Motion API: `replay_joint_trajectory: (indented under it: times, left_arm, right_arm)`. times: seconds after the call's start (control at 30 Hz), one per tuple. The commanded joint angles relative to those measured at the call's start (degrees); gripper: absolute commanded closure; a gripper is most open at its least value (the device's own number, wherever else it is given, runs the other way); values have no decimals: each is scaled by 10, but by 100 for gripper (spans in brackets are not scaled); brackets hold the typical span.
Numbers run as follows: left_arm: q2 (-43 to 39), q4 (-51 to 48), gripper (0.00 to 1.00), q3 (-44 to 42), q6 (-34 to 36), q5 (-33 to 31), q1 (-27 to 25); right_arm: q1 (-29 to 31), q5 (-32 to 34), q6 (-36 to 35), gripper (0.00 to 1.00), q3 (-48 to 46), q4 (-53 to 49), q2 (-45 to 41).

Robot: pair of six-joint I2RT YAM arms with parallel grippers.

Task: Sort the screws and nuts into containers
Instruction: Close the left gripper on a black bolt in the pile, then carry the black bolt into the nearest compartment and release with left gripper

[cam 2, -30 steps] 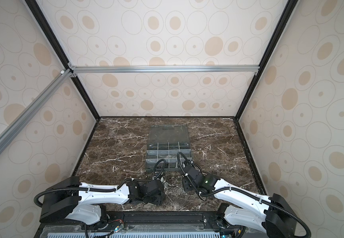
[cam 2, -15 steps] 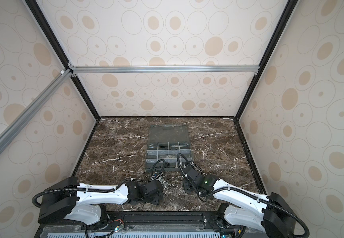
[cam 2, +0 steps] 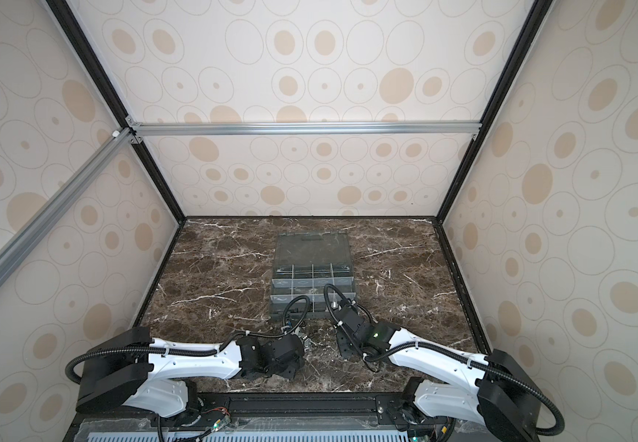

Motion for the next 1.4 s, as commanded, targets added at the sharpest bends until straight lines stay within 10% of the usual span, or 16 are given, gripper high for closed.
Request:
replay_joint_trajectory:
  times: [0.0, 0.93, 1.37]
  left_arm:
    - [10, -11, 57, 8, 8, -13, -6]
    - [-50, -12, 88, 18, 53, -86, 0]
    - [-29, 75, 87, 113, 201, -96, 165]
  right_arm:
    - [-2, 3, 7, 58, 12, -4, 4]
    - [-2, 6, -19, 58, 43, -8, 32]
    - [-2, 25, -31, 59, 65, -28, 22]
